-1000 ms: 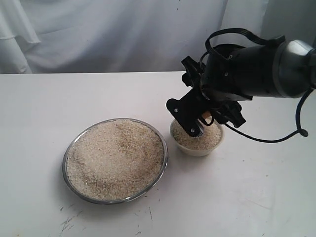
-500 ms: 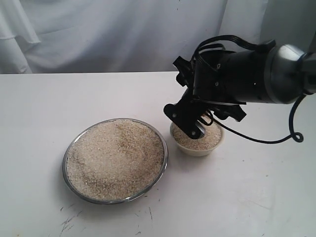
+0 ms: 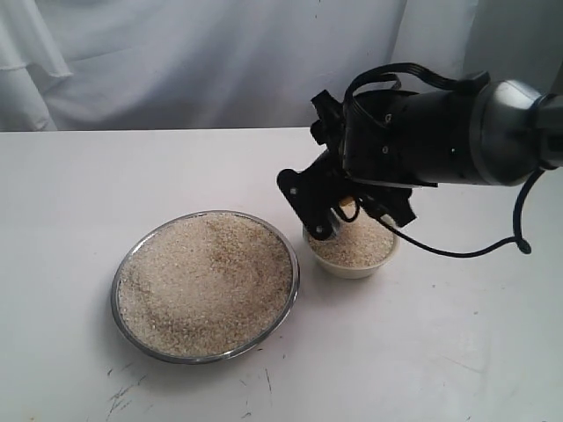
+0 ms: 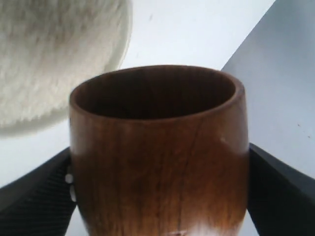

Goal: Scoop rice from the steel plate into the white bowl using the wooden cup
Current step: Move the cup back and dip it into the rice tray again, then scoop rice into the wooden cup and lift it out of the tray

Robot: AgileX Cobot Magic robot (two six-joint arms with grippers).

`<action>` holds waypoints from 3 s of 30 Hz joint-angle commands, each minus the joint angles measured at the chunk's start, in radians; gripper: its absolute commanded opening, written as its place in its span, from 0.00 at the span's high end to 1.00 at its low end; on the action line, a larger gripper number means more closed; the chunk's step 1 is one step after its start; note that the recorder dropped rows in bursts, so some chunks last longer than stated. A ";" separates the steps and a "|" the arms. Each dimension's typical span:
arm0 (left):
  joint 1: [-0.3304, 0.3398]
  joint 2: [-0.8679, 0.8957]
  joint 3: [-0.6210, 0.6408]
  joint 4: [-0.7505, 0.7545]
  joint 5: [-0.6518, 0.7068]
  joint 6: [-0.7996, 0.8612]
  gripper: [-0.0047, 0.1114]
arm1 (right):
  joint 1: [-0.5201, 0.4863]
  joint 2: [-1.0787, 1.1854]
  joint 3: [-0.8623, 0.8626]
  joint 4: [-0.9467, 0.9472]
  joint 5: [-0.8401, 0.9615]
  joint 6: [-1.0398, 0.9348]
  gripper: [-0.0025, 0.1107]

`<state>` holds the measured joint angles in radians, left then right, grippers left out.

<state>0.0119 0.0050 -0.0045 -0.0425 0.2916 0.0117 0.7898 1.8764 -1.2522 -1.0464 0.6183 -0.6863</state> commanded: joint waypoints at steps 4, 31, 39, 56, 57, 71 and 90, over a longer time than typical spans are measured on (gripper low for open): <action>-0.002 -0.005 0.005 -0.001 -0.006 -0.003 0.96 | 0.013 -0.004 -0.008 0.240 -0.302 -0.001 0.98; -0.002 -0.005 0.005 -0.001 -0.006 -0.003 0.96 | 0.170 0.347 -0.245 -0.314 -0.297 -0.148 0.98; -0.002 -0.005 0.005 -0.001 -0.006 -0.003 0.96 | 0.228 0.358 -0.245 0.019 -0.300 -0.246 0.98; -0.002 -0.005 0.005 -0.001 -0.006 -0.003 0.96 | 0.195 0.358 -0.245 0.842 -0.213 -0.583 0.98; -0.002 -0.005 0.005 -0.001 -0.006 -0.003 0.96 | 0.185 0.358 -0.245 0.876 -0.213 -0.584 0.98; -0.002 -0.005 0.005 -0.001 -0.006 -0.003 0.96 | 0.060 0.358 -0.282 1.499 -0.138 -0.921 0.98; -0.002 -0.005 0.005 -0.001 -0.006 -0.003 0.96 | -0.047 0.291 -0.421 1.796 0.104 -1.020 0.98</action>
<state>0.0119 0.0050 -0.0045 -0.0425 0.2916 0.0117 0.7550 2.2130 -1.6612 0.7258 0.6765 -1.6931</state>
